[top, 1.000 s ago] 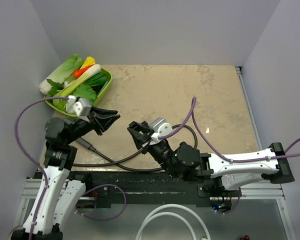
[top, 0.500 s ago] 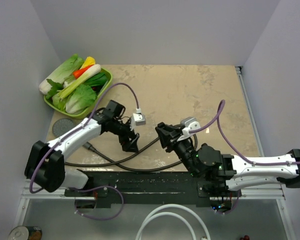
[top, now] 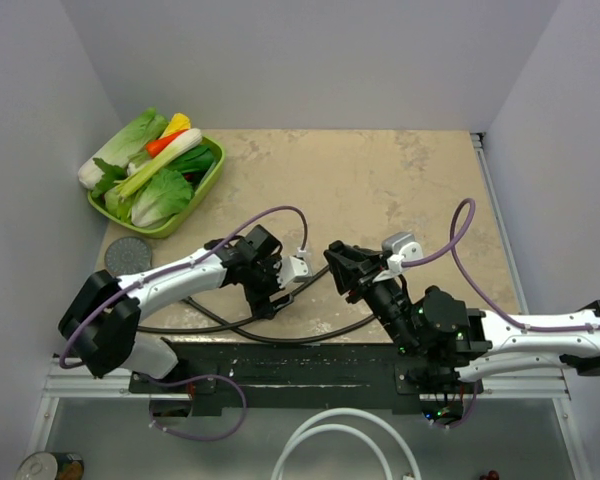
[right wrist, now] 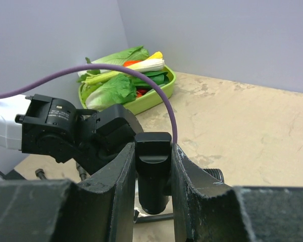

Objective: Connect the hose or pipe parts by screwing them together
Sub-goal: Move the pipeline to the center of the board.

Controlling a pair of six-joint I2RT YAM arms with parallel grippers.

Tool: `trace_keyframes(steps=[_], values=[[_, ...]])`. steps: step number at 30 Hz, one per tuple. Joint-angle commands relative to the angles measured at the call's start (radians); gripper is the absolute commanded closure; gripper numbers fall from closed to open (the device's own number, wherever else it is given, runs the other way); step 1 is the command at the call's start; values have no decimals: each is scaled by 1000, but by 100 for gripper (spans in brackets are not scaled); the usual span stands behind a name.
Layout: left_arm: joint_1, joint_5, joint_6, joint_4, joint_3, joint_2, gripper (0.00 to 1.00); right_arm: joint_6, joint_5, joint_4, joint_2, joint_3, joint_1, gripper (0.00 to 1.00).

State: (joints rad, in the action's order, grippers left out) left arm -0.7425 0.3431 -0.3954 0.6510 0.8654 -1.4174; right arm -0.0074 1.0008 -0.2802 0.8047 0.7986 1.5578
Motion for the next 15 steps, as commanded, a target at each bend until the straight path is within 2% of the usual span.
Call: trace_keyframes(steps=[1,5,8,9,11,12,13,15], values=[[-38,-162,15,-27,7,-60,18,-65,-8,-62,-18,56,2,100],[-75,-184,3,-20,1,-126,22,-78,-8,-66,-22,66,4,100],[-98,-173,-5,-28,-9,-172,33,-89,-4,-65,-25,77,2,100],[-104,-173,-6,-34,-9,-182,51,-94,-2,-62,-25,82,2,100],[-109,-183,-16,-63,-9,-206,73,-106,-2,-66,-27,91,4,100],[-112,-190,-17,-73,7,-210,94,-109,-5,-66,-27,96,4,100],[-113,-199,-25,-89,26,-216,100,-123,-5,-74,-27,105,2,100],[-124,-240,-43,-106,117,-218,100,-137,-7,-79,-30,116,2,100]])
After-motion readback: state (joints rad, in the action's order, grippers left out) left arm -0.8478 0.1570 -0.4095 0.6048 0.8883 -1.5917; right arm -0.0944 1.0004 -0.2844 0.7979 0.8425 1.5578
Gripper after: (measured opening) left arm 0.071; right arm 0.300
